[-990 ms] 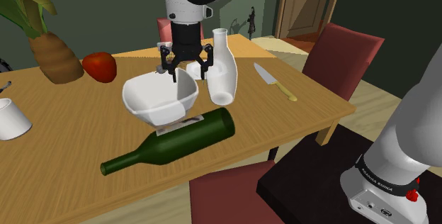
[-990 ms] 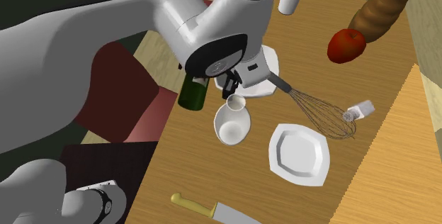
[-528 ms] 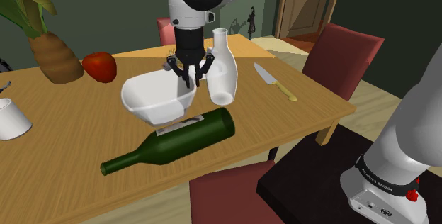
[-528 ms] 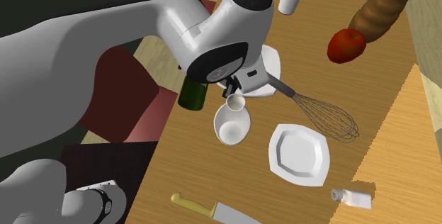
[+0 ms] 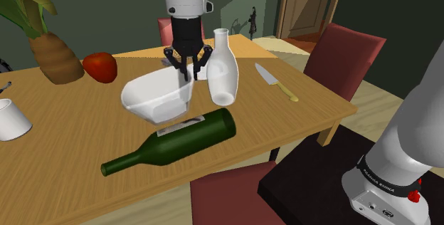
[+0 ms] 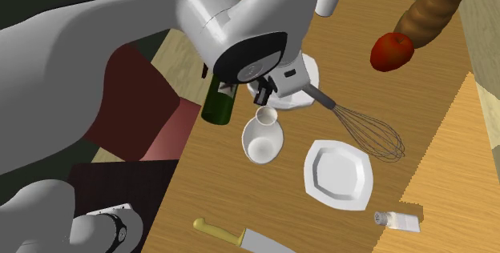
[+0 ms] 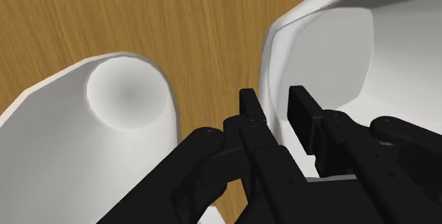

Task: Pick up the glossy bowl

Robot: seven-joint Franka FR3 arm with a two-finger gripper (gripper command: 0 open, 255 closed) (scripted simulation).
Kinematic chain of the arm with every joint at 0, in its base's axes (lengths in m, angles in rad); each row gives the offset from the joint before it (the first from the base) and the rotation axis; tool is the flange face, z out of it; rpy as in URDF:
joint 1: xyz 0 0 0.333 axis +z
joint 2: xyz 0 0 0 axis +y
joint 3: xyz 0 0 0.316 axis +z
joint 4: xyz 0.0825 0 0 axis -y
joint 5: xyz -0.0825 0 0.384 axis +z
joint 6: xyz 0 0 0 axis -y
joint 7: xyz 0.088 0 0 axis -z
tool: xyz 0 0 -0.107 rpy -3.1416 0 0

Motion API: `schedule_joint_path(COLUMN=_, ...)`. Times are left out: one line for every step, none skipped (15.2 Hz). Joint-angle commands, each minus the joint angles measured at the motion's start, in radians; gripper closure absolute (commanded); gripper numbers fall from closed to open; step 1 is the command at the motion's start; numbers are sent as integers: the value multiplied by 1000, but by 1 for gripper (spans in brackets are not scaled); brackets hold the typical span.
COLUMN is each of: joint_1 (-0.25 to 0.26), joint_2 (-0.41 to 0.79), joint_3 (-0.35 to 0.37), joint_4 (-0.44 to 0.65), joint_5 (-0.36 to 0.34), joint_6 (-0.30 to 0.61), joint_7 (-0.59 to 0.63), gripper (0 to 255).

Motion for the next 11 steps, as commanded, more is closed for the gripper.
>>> schedule_joint_path(joint_1=-1, joint_2=-4, joint_3=-1, joint_4=22, joint_5=1, joint_6=-25, joint_7=-1, gripper=255)
schedule_joint_path(joint_1=-1, joint_2=-4, joint_3=-1, joint_4=35, joint_5=1, joint_6=-38, joint_7=0, gripper=255)
schedule_joint_path(joint_1=-1, joint_2=-5, joint_3=0, joint_4=48, joint_5=1, joint_6=-52, joint_7=1, gripper=255)
schedule_joint_path(joint_1=-1, joint_2=-4, joint_3=0, joint_4=61, joint_5=1, joint_6=-65, joint_7=2, gripper=255)
schedule_joint_path(joint_1=-1, joint_2=-4, joint_3=0, joint_4=75, joint_5=1, joint_6=-79, joint_7=3, gripper=255)
schedule_joint_path(joint_1=-1, joint_2=-4, joint_3=0, joint_4=89, joint_5=0, joint_6=-92, joint_7=4, gripper=255)
schedule_joint_path(joint_1=0, joint_2=-3, joint_3=0, joint_4=104, joint_5=0, joint_6=-106, joint_7=6, gripper=255)
schedule_joint_path(joint_1=0, joint_2=-2, joint_3=0, joint_4=118, joint_5=-1, joint_6=-119, joint_7=7, gripper=255)
schedule_joint_path(joint_1=1, joint_2=0, joint_3=0, joint_4=133, joint_5=-2, joint_6=-133, joint_7=8, gripper=255)
schedule_joint_path(joint_1=1, joint_2=0, joint_3=1, joint_4=136, joint_5=-2, joint_6=-135, joint_7=8, gripper=255)
schedule_joint_path(joint_1=1, joint_2=0, joint_3=1, joint_4=136, joint_5=-2, joint_6=-135, joint_7=8, gripper=255)
